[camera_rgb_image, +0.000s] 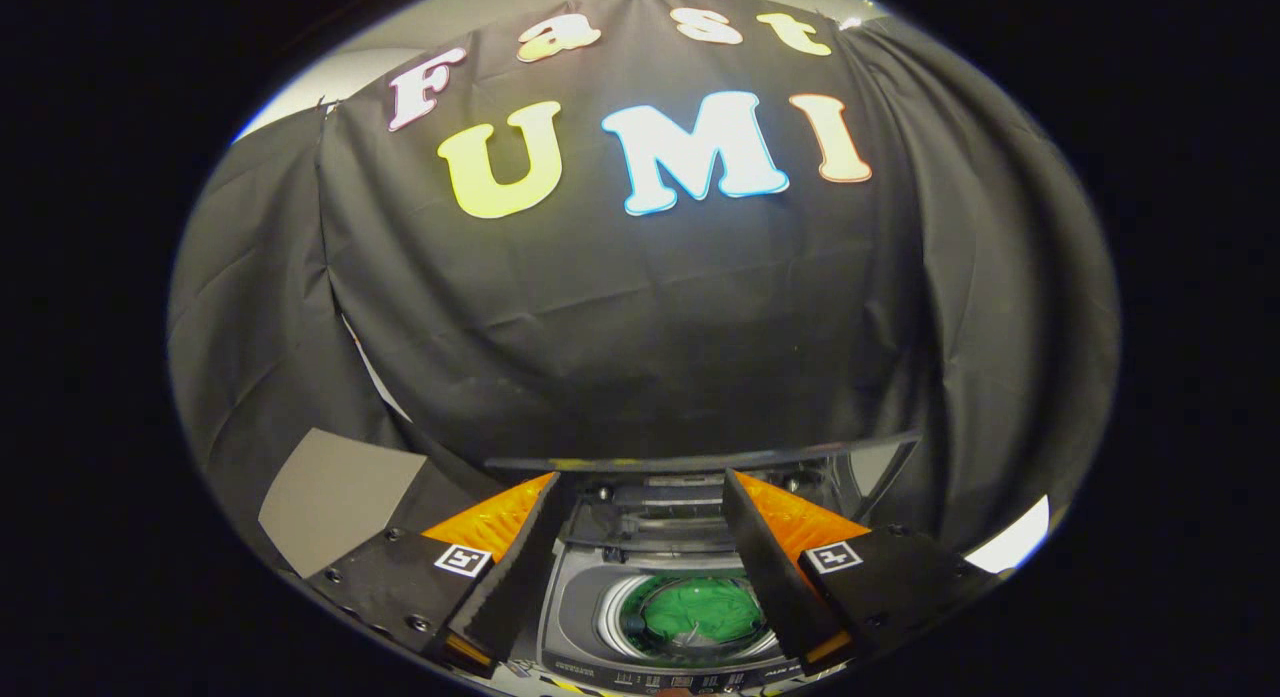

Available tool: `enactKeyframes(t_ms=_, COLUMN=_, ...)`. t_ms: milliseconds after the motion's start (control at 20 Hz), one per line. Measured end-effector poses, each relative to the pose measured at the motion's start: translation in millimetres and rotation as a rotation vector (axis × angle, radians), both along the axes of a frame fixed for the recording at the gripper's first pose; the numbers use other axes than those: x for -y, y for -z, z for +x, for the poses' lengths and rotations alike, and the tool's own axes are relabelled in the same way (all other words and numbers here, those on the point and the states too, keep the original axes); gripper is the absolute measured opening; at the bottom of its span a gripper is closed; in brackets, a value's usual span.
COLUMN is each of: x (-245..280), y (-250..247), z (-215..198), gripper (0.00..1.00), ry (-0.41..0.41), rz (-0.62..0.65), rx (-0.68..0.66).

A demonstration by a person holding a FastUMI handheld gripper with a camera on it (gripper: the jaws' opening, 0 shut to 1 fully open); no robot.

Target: Put the clothes into the washing machine and then close the washing machine lid.

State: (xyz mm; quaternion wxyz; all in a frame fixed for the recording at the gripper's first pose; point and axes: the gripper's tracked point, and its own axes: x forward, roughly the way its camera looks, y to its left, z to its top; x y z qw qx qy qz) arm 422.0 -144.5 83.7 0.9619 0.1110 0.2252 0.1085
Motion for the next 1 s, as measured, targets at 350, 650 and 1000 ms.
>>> enactKeyframes(t_ms=350, x=5.7, y=7.6, z=48.8, gripper=0.98, ry=0.042, rz=-0.075, rx=-0.037)
enactKeyframes(t_ms=650, x=6.9, y=33.6, z=84.7, gripper=0.98, ry=0.079, rz=-0.096, rx=-0.113)
enactKeyframes(t_ms=1000, x=7.4, y=66.5, z=91.7, gripper=0.98, ry=0.069, rz=-0.168, rx=-0.182)
